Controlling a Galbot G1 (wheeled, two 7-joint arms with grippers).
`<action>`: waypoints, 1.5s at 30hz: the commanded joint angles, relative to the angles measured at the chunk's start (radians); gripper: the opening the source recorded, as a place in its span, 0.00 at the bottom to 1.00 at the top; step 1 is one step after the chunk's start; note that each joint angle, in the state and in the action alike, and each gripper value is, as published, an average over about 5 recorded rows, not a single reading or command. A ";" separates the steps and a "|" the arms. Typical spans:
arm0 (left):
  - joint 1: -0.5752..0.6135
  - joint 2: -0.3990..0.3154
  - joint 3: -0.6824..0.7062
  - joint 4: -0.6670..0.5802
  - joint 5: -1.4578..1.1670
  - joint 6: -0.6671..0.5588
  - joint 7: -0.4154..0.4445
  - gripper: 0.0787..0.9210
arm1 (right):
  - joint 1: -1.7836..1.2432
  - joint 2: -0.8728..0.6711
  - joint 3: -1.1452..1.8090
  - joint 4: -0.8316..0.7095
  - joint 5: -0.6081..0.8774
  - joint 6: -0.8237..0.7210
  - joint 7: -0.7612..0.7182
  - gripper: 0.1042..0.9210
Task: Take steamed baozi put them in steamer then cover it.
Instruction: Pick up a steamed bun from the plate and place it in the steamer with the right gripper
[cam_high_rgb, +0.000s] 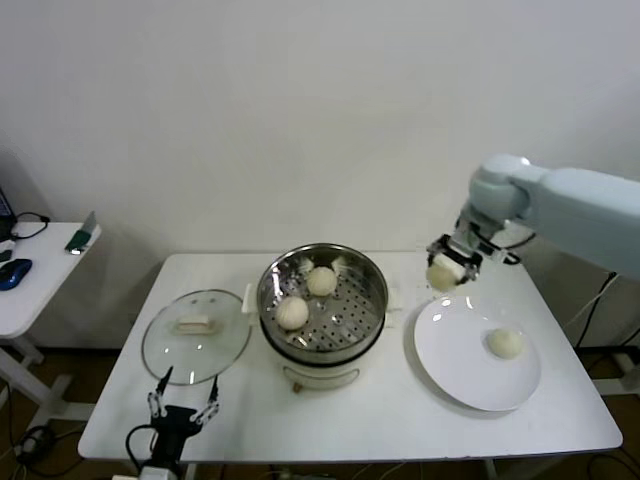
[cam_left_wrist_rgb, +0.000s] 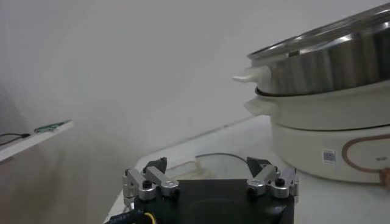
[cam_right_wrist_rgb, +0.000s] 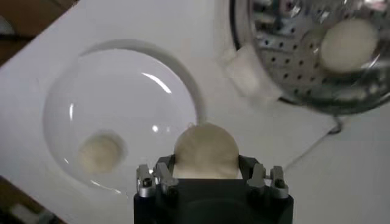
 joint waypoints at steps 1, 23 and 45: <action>0.004 0.004 -0.001 0.000 -0.009 0.002 0.001 0.88 | 0.129 0.206 0.008 0.016 -0.022 0.185 -0.011 0.72; 0.004 0.033 -0.006 0.007 -0.034 -0.011 0.000 0.88 | -0.173 0.458 0.050 0.009 -0.119 0.185 -0.020 0.72; -0.002 0.033 -0.007 0.047 -0.032 -0.025 0.001 0.88 | -0.215 0.458 0.052 -0.015 -0.113 0.183 -0.025 0.87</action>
